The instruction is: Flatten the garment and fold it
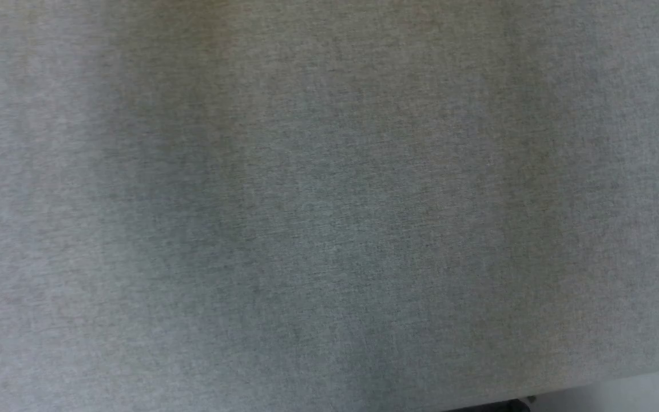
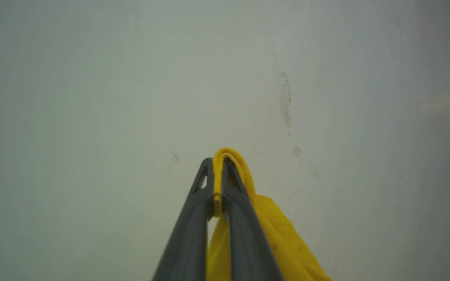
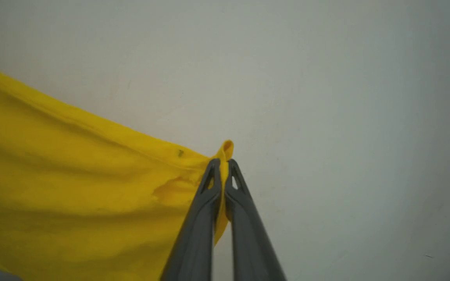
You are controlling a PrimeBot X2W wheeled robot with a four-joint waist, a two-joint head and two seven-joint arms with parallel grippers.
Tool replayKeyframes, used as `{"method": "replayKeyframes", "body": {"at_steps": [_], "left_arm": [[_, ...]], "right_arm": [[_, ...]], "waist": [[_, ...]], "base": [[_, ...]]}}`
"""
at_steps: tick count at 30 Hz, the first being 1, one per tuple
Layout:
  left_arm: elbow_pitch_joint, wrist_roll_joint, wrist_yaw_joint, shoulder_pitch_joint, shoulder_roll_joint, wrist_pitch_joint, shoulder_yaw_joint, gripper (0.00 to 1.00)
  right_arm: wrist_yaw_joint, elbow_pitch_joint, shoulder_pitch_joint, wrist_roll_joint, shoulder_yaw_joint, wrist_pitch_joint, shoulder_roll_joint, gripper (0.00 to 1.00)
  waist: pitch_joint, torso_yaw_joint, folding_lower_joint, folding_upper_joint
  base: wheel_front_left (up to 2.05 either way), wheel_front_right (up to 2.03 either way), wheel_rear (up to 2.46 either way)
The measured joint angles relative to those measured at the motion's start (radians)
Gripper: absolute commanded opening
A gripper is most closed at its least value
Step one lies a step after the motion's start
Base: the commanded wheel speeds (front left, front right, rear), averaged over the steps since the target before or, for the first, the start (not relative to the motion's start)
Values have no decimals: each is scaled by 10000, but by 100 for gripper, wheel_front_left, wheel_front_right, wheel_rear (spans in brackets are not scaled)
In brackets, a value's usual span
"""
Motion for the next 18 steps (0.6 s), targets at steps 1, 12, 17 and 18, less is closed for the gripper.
{"method": "replayKeyframes", "body": {"at_steps": [1, 12, 17, 18], "left_arm": [[178, 23, -130, 333, 109, 81, -109, 0], [1342, 192, -1022, 5694, 848, 1620, -1442, 0], [681, -552, -1252, 8457, 978, 3317, -2056, 0], [408, -721, -1254, 9000, 999, 3674, -2173, 0]], "right_arm": [[0, 167, 231, 90, 71, -48, 12, 0], [0, 1037, 4231, 1735, 1369, 161, -157, 0], [0, 780, 6269, 2577, 1699, 627, -334, 0], [0, 677, 6652, 2740, 1710, 734, -359, 0]], "waist": [[-48, 31, 0, 0], [-1128, 413, -1, 0], [-1899, 606, -2, 0], [-2061, 646, -3, 0]], "base": [[0, 0, 0], [0, 0, 0], [0, 0, 0], [0, 0, 0]]}}
